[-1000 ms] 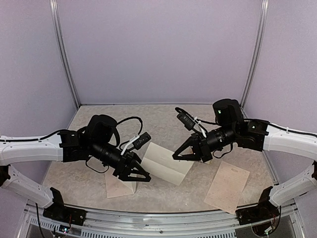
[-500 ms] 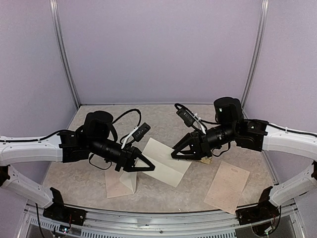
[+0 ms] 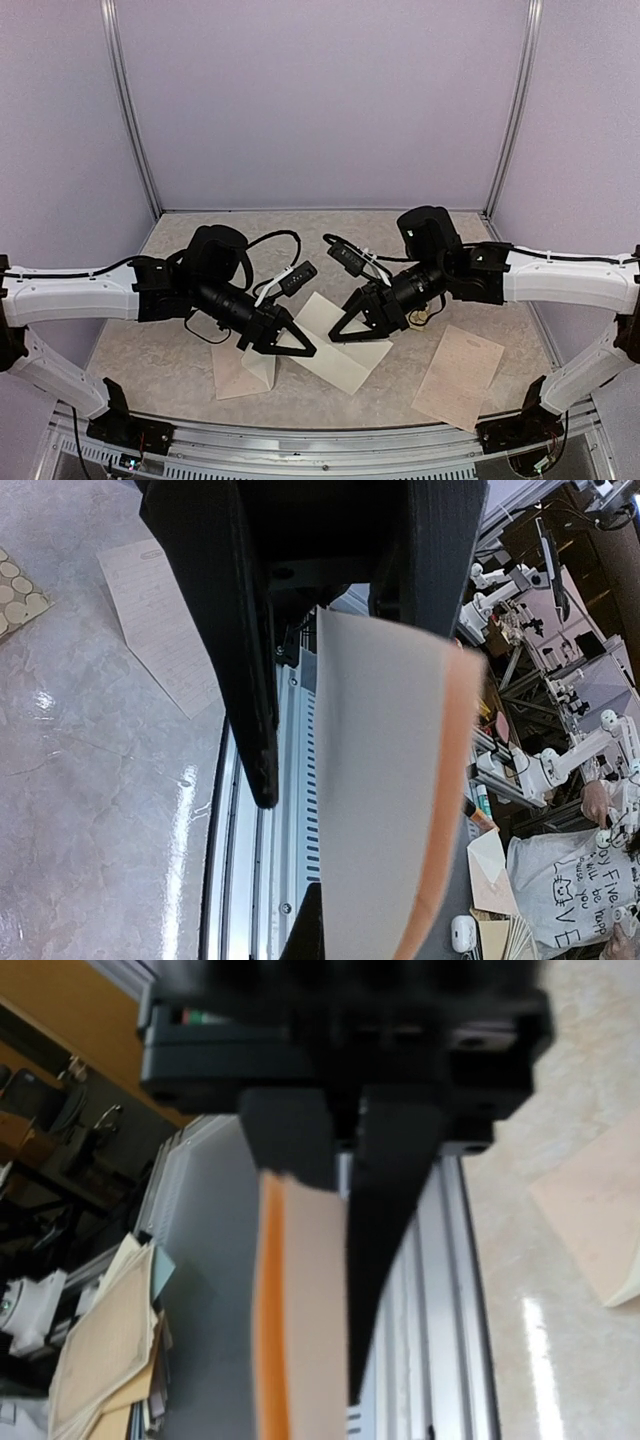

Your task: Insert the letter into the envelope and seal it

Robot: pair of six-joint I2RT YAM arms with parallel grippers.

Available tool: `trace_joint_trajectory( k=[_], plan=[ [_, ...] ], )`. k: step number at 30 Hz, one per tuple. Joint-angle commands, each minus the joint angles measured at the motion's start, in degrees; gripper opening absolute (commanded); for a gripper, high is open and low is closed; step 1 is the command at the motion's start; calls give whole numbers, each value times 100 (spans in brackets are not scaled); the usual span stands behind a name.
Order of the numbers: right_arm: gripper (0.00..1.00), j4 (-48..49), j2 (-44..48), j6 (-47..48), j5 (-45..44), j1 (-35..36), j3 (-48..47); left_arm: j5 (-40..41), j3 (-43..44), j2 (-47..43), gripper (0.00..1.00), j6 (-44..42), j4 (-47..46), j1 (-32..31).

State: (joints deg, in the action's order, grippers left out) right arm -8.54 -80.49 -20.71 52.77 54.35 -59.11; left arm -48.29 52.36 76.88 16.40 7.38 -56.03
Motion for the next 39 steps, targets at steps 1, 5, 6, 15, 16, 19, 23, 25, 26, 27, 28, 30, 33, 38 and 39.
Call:
trace_joint_trajectory(
  k=[1, 5, 6, 15, 16, 19, 23, 25, 26, 27, 28, 30, 33, 38, 39],
  plan=[
    [32, -245, -173, 171, 213, 190, -192, -206, 237, 119, 0, -221, 222, -31],
    [29, -280, -276, 181, 237, 248, -171, -233, 287, 151, 0, -249, 255, -26],
    [27, -269, -284, 175, 260, 259, -158, -238, 292, 152, 0, -256, 263, -25],
    [0, 89, -87, 14, -316, 252, 22, 39, 159, 45, 15, -119, 124, 82],
    [0, 101, -18, -35, -611, 212, 64, 137, 54, -9, 20, -47, 34, 124],
    [0, 340, 231, -431, -1652, 73, 346, 952, -483, -327, 48, 384, -414, 241],
    [0, 938, 537, -928, -2973, 29, 888, 2722, -1337, -914, 68, 1311, -852, 332],
    [0, 1371, 647, -1177, -3375, 32, 1151, 3468, -1731, -1130, 71, 1791, -1048, 368],
    [0, 1544, 676, -1280, -3523, 32, 1249, 3716, -1885, -1191, 72, 2044, -1087, 408],
    [0, 1780, 697, -1378, -3641, 28, 1340, 3907, -2022, -1250, 71, 2272, -1129, 438],
    [0, 1892, 701, -1450, -3735, 29, 1417, 3968, -2151, -1280, 71, 2475, -1200, 489],
    [0, 1927, 686, -1543, -3946, 28, 1450, 4023, -2295, -1240, 72, 2843, -1289, 589],
    [0, 1877, 695, -1601, -4189, 28, 1453, 4263, -2206, -919, 80, 3162, -1120, 574],
    [0, 1899, 1009, -1662, -4618, 34, 1632, 5622, -1455, -294, 86, 3385, 143, 113],
    [0, 1910, 1101, -1675, -4692, 40, 1684, 5746, -1376, -146, 87, 3453, 274, 62]
  ],
)
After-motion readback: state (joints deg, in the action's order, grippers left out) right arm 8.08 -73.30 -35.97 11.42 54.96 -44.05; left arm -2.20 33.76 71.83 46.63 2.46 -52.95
